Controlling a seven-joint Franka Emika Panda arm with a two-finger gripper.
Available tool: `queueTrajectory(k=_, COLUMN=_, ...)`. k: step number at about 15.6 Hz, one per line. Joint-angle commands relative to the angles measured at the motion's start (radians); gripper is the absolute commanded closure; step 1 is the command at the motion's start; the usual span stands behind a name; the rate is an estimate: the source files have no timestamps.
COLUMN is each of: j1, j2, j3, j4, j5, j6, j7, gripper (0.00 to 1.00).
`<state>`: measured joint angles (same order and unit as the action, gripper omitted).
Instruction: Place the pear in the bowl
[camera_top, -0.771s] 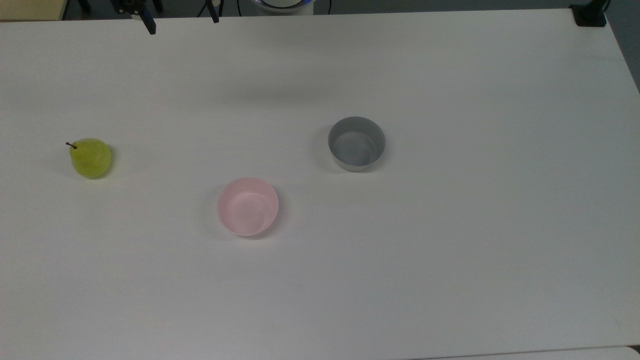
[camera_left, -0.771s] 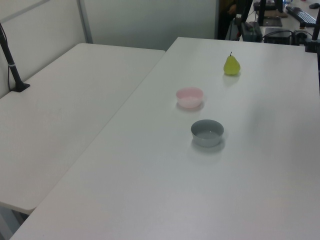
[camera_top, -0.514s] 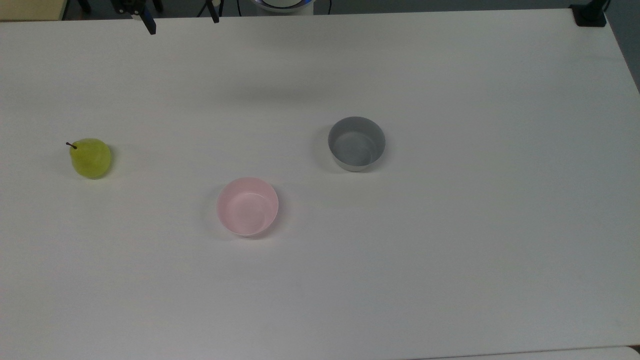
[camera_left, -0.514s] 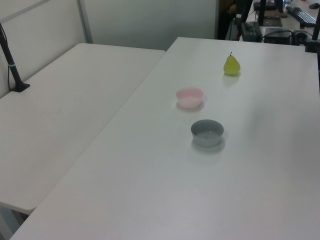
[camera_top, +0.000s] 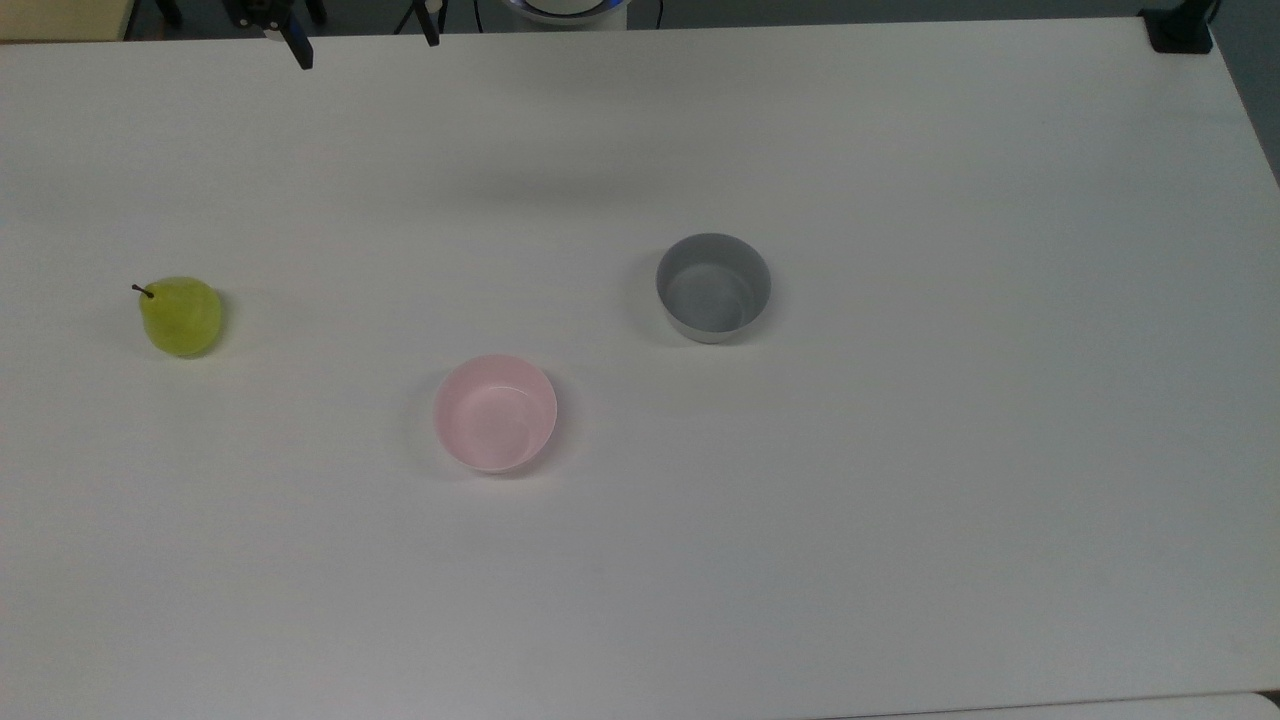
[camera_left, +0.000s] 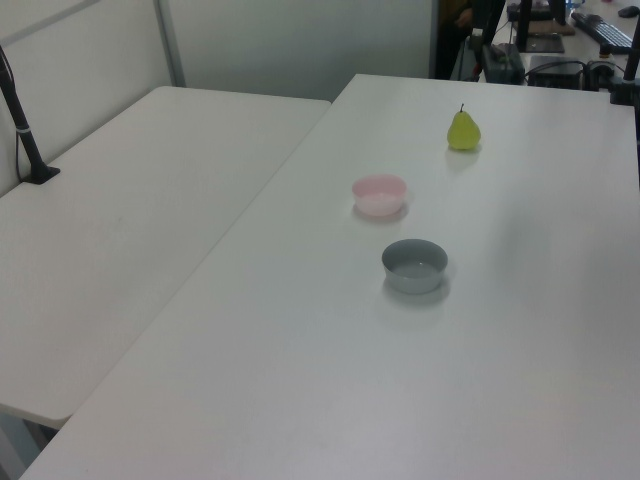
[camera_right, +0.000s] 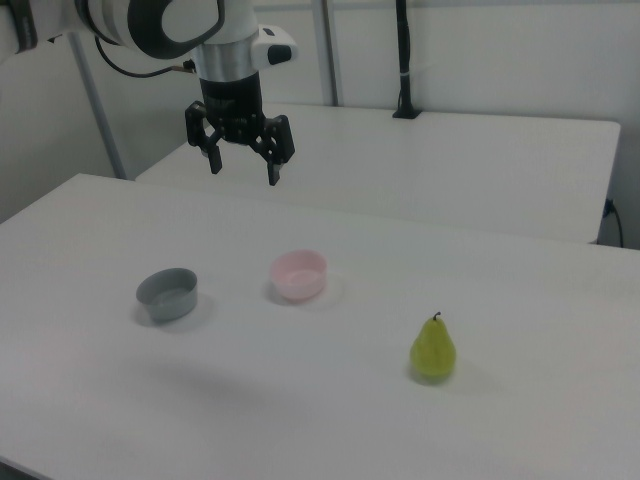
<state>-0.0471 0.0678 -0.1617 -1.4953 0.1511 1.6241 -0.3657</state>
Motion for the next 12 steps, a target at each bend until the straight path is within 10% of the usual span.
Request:
queueTrajectory(k=1, j1=0.009, j2=-0.003, j3=-0.004, j4=-0.006, j5=0.004, j6=0.013, j7=-0.018, gripper=0.00)
queueTrajectory(k=12, j1=0.003, j2=-0.011, j3=-0.005, j4=0.000, j5=-0.042, j6=0.016, j7=0.013, gripper=0.00)
